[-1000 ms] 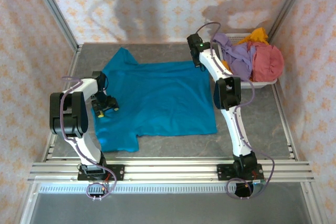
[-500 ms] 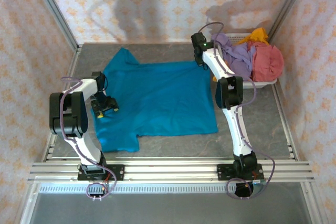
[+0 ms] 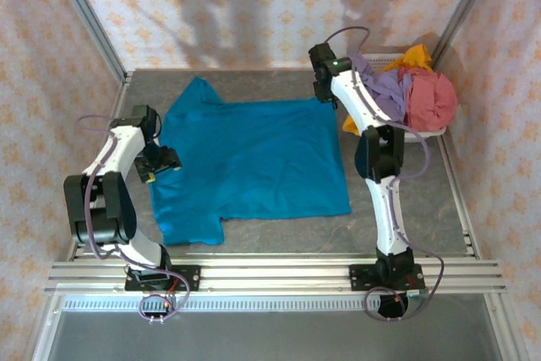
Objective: Fold and stack the t-shirts
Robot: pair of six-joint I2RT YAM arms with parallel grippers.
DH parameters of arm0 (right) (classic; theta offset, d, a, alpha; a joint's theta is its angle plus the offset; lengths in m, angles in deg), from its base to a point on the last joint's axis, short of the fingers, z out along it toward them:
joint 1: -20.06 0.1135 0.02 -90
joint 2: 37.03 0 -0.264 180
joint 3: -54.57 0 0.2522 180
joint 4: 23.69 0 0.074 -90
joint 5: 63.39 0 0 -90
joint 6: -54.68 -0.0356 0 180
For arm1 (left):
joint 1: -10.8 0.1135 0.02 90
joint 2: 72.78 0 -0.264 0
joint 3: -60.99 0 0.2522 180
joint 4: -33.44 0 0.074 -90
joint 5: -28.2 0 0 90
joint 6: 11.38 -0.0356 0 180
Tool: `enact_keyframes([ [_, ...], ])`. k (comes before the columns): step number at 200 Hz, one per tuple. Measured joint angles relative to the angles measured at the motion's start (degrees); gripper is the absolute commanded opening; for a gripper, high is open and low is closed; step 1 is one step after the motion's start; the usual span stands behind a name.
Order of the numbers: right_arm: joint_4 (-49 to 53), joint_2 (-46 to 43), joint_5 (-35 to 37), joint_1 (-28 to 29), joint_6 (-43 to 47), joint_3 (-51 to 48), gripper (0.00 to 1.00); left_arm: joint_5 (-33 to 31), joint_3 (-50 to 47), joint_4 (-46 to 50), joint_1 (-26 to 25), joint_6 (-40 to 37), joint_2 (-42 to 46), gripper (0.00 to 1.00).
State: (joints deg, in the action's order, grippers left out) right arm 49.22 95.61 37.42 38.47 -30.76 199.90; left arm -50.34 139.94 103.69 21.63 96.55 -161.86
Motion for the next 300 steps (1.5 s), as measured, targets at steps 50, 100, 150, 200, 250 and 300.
enact_keyframes([
  [50, 2.01, -34.80, -6.16, 0.70, -13.66, -32.89, 0.37, 0.31, -1.92, 4.42, 4.85, -0.02, 3.93, 0.72],
  [100, 1.40, -49.51, -19.43, 0.55, -27.43, -64.11, 0.37, 4.74, -1.92, 5.20, 7.67, -0.02, 2.32, 0.72],
  [150, -1.44, -49.79, -27.85, 0.55, -34.38, -78.34, 0.36, 4.61, -3.65, 7.41, 8.35, -0.02, 2.25, 0.71],
  [200, -5.77, -51.82, -30.45, 0.50, -37.86, -83.69, 0.35, 4.74, -7.19, 8.26, 13.79, 0.02, 0.13, 0.60],
  [250, -8.46, -58.60, -31.41, -1.73, -40.70, -89.13, 0.31, 4.85, -7.26, 8.24, 18.21, 0.11, -4.28, 0.45],
  [300, -8.68, -61.96, -32.87, -5.07, -40.92, -92.13, 0.29, 6.14, -12.13, 6.49, 18.21, 0.59, -5.57, 0.39],
])
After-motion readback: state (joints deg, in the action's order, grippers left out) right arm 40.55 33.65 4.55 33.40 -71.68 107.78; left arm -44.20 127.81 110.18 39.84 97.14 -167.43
